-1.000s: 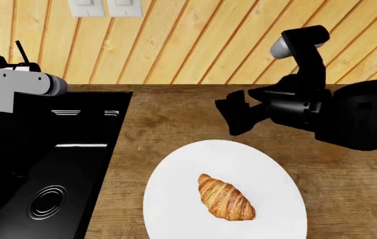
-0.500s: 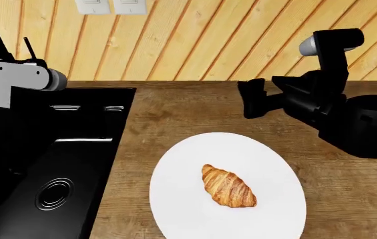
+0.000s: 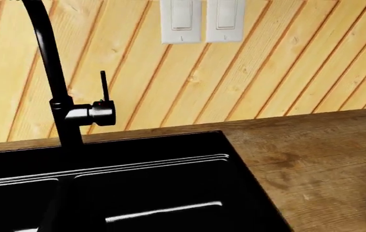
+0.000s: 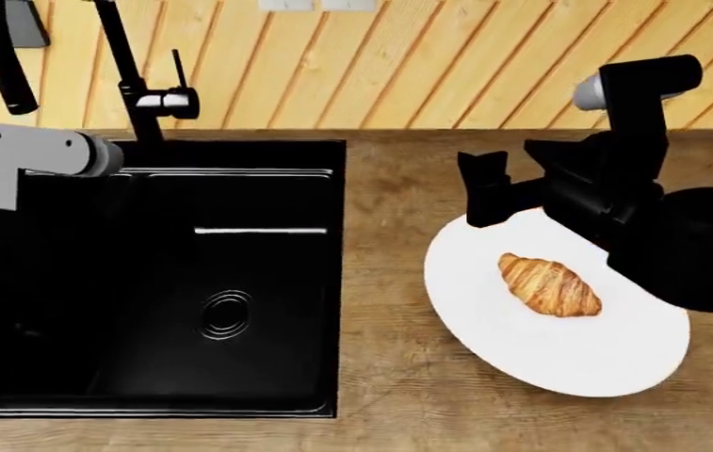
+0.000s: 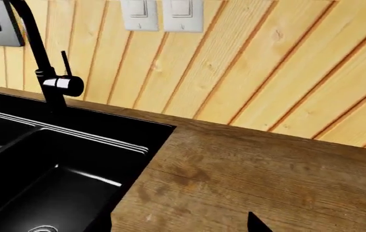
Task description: Place the pastries on the plates.
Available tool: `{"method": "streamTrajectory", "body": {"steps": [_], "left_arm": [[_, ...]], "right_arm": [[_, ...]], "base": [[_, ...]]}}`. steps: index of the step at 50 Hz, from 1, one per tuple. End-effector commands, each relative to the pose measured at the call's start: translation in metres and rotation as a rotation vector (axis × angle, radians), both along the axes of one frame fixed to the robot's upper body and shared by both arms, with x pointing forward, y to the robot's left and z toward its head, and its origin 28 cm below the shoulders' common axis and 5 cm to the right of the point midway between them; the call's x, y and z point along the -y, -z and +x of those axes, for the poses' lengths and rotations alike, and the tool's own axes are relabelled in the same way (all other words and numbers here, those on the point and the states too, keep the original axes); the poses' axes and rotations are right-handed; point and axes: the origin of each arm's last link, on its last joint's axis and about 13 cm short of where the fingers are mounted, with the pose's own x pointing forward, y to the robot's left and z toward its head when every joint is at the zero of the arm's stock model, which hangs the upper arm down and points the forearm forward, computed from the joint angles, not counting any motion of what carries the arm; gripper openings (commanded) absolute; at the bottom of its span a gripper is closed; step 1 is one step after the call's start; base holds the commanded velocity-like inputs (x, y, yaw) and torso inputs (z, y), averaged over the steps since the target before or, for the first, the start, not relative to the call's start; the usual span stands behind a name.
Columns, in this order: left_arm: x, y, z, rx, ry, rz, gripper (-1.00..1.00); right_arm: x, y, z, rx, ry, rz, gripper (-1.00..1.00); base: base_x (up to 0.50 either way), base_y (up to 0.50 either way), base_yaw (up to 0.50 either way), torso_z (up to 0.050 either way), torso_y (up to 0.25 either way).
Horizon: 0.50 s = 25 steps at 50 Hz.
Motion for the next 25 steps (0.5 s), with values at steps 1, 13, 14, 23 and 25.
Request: {"method": "streamTrajectory", "body": {"steps": [1, 13, 14, 23, 25], "left_arm": [[-0.0026, 0.0012, -0.0038, -0.002, -0.003, -0.001, 1.00], [-0.0018, 0.0007, -0.0016, 0.001, 0.000, 0.003, 1.00], [-0.0017, 0.0009, -0.0012, 0.000, 0.000, 0.003, 1.00], [-0.0022, 0.0032, -0.0022, -0.001, -0.003, 0.000, 1.00], [-0.0042, 0.0042, -0.0039, -0.002, -0.004, -0.003, 1.00]], "right_arm": [[0.0010, 0.0013, -0.0007, 0.007, 0.010, 0.001, 1.00], [0.0016, 0.0052, -0.0005, 0.003, 0.002, -0.011, 1.00], [0.0016, 0.0052, -0.0004, 0.004, 0.002, -0.011, 1.00], [0.0007, 0.0081, -0.0003, 0.000, 0.004, -0.015, 1.00], [0.0008, 0.0086, -0.0004, -0.004, 0.006, -0.016, 1.00]], "base": [[-0.21, 0.50, 0.00, 0.000, 0.000], [-0.11, 0.49, 0.00, 0.000, 0.000], [-0.04, 0.50, 0.00, 0.000, 0.000], [-0.04, 0.49, 0.00, 0.000, 0.000], [-0.03, 0.49, 0.00, 0.000, 0.000]]}}
